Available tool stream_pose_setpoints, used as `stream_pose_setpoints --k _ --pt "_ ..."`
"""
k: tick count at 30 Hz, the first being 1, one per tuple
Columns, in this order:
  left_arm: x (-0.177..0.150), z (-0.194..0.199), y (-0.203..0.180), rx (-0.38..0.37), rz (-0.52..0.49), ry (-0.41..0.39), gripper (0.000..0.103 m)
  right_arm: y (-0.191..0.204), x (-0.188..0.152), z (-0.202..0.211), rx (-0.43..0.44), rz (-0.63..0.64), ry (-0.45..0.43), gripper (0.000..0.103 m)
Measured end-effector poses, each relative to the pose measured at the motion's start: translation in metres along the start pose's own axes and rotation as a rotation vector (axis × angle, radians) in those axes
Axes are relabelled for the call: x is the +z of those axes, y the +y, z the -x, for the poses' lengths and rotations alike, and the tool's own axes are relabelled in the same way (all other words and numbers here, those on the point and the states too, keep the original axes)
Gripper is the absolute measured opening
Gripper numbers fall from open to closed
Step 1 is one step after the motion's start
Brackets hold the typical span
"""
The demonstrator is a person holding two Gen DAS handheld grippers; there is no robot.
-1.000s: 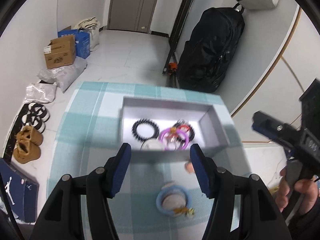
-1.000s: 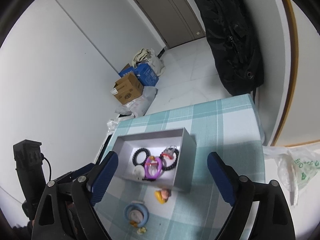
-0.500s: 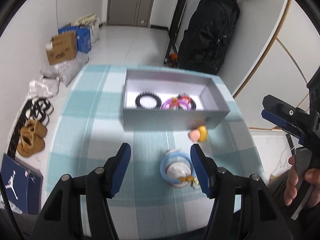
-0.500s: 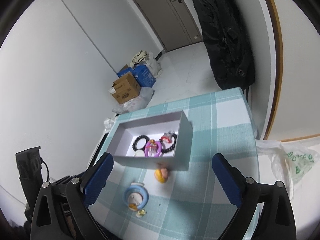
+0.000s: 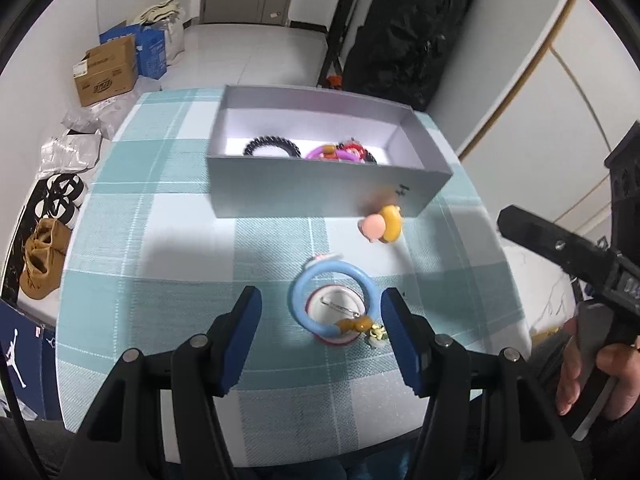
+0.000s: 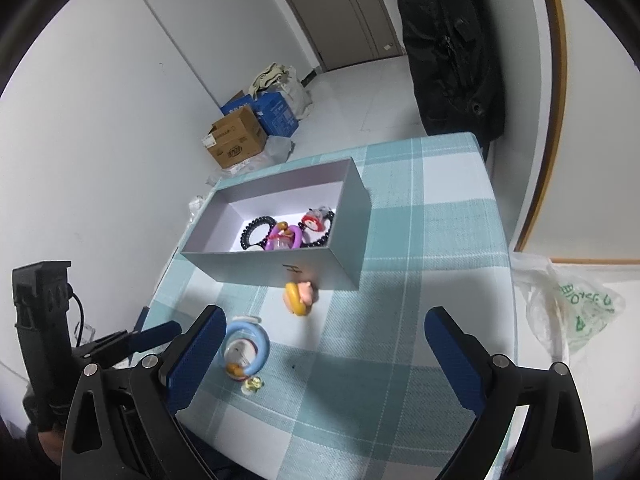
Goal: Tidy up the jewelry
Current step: 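Grasp the blue ring with the left tool and lift it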
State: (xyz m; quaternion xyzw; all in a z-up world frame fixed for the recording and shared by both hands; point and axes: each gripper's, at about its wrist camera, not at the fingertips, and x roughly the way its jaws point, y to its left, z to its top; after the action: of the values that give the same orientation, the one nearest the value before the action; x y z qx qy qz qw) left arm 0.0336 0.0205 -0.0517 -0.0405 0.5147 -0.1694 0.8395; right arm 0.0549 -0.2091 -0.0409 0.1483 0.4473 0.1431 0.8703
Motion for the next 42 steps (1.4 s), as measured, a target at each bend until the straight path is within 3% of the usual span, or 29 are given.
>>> stream_pose_setpoints --k 6,13,35,42 --pt "-0.003 -0.009 -0.007 0.009 -0.031 0.022 0.057 -0.01 -0.011 -0.006 0.017 -0.071 0.026 0.1" --pt "-0.006 -0.021 -0.012 0.037 -0.05 0.063 0.057 -0.011 -0.017 -0.008 0.011 -0.07 0.036 0.1" --pt "-0.01 -0.023 -0.024 0.079 -0.145 0.056 0.055 -0.014 -0.016 -0.01 0.02 -0.098 0.045 0.1" --pt "-0.004 -0.016 -0.02 0.022 -0.101 0.037 0.054 -0.016 -0.017 -0.012 0.018 -0.108 0.05 0.1"
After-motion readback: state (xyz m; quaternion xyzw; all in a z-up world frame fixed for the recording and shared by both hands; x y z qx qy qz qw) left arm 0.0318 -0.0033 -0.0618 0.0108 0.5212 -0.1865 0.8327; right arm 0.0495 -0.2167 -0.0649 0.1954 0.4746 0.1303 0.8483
